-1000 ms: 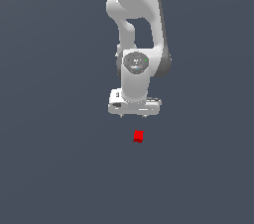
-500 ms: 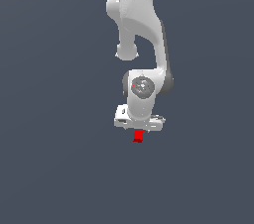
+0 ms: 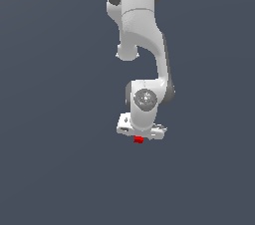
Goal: Pick up the red cube and move it to a goal position.
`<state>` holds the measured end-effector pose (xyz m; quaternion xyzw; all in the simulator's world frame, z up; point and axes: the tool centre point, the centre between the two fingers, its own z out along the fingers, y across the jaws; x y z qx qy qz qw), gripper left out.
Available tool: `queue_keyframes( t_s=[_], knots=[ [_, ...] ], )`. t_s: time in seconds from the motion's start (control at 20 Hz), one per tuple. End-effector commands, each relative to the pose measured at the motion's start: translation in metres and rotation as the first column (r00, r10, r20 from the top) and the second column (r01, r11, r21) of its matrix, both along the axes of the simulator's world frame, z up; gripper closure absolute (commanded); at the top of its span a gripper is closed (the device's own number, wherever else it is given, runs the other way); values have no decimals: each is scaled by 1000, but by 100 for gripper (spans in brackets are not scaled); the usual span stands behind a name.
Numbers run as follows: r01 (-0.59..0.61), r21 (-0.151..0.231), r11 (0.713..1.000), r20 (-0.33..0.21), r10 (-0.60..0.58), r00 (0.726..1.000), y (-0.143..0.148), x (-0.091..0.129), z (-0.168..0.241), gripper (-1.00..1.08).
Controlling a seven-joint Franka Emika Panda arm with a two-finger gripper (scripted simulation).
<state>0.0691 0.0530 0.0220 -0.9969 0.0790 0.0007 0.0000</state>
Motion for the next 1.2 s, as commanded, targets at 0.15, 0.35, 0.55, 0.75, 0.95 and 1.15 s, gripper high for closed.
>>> queue_keyframes(
  t_s=[0.15, 0.35, 0.55, 0.75, 0.95, 1.15],
  knots=[
    [4, 0, 1000, 1, -4, 1000, 1, 3, -2, 108],
    [4, 0, 1000, 1, -4, 1000, 1, 3, -2, 108],
    [4, 0, 1000, 1, -4, 1000, 1, 3, -2, 108],
    [4, 0, 1000, 1, -4, 1000, -1, 2, -2, 108],
    [4, 0, 1000, 1, -4, 1000, -13, -1, -1, 108],
    [4, 0, 1000, 1, -4, 1000, -39, -8, 0, 108]
  ],
)
